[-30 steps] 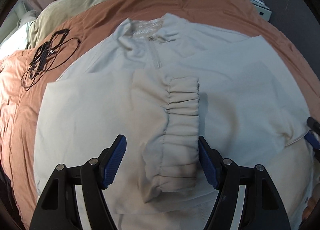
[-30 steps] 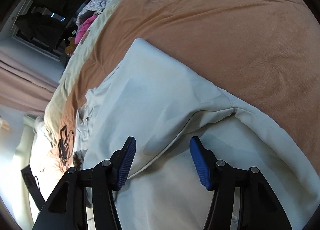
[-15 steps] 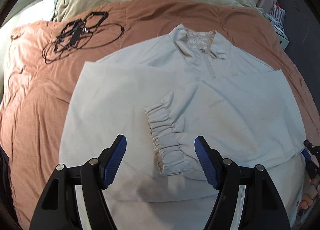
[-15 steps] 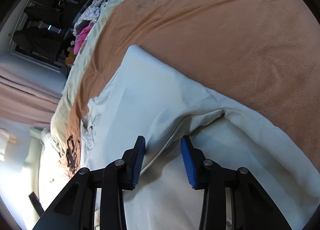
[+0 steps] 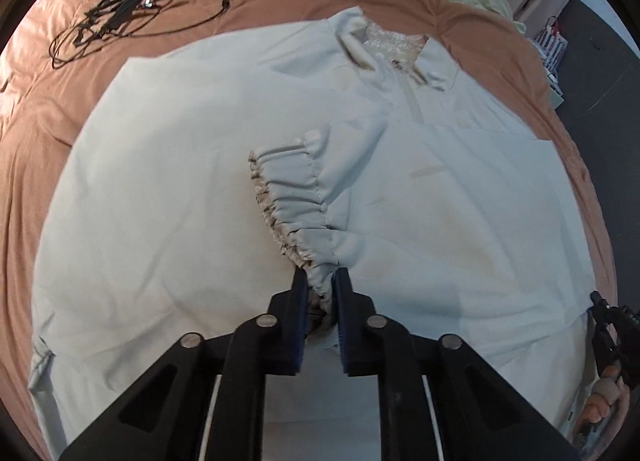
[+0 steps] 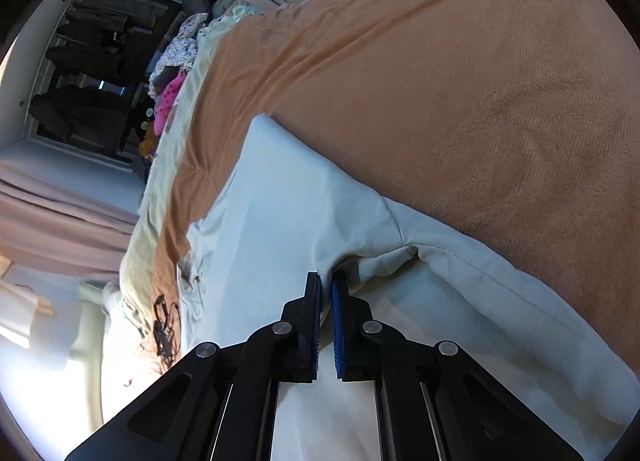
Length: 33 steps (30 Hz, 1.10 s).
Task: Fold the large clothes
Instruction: 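Grasp the folded sleeve cuff with the left gripper and lay it flat, then open the left gripper off the cuff and lift both tools away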
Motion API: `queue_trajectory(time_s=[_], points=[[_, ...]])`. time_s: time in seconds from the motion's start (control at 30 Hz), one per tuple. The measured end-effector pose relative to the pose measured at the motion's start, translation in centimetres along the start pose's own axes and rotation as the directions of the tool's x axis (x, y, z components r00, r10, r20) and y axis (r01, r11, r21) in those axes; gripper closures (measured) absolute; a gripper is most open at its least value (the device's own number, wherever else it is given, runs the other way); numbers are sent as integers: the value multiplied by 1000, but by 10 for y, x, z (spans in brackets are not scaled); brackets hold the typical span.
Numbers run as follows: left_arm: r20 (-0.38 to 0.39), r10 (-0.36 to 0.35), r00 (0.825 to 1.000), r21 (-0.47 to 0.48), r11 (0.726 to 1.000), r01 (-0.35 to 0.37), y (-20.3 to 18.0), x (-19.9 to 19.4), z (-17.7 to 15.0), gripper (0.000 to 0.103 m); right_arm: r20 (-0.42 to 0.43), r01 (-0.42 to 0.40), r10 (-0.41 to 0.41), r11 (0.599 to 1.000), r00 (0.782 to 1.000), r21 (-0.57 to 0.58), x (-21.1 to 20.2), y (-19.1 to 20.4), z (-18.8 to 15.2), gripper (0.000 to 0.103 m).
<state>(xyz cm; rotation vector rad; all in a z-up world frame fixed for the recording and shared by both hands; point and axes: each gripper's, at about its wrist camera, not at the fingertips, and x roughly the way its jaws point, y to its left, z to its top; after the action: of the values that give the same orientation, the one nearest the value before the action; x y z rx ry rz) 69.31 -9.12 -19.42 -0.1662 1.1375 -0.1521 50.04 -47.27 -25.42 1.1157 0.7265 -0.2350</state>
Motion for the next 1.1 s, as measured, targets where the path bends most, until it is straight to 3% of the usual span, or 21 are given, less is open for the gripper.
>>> queue_trajectory(time_s=[0.13, 0.23, 0.4, 0.5, 0.8, 0.83, 0.9, 0.97, 1.03, 1.1], points=[[52, -12, 999, 29, 1000, 10, -3, -33, 2, 92, -14, 8, -8, 1000, 1000, 8, 2, 1, 1, 95], [74, -8, 997, 42, 999, 5, -2, -49, 2, 92, -16, 24, -24, 999, 1000, 38, 3, -5, 2, 75], [56, 4, 998, 26, 1000, -5, 12, -39, -4, 92, 20, -17, 16, 997, 1000, 73, -3, -12, 3, 76], [7, 12, 1000, -5, 1000, -12, 20, -14, -11, 92, 39, -4, 0, 995, 999, 97, -4, -17, 2, 88], [-14, 54, 998, 13, 998, -54, 15, 9, -13, 88, 25, 56, -59, 994, 998, 99, 0, -20, 7, 89], [-16, 48, 999, 8, 999, -47, 16, 5, -13, 88, 24, 66, -69, 994, 997, 90, -1, -18, 7, 87], [-22, 29, 999, 0, 1000, -29, 18, -3, -16, 84, 23, 96, -97, 994, 995, 48, -6, -11, 4, 71], [-23, 18, 1000, -20, 1000, -19, 22, -15, -18, 78, 36, 81, -81, 997, 996, 11, -18, -3, -1, 42], [0, 9, 1000, -50, 999, -9, 29, -35, -23, 72, 53, 57, -57, 998, 997, -3, -33, 0, -8, 38], [39, -11, 999, -71, 997, 13, 35, -57, -32, 49, 69, 35, -32, 999, 997, -39, -52, 7, -18, 37]])
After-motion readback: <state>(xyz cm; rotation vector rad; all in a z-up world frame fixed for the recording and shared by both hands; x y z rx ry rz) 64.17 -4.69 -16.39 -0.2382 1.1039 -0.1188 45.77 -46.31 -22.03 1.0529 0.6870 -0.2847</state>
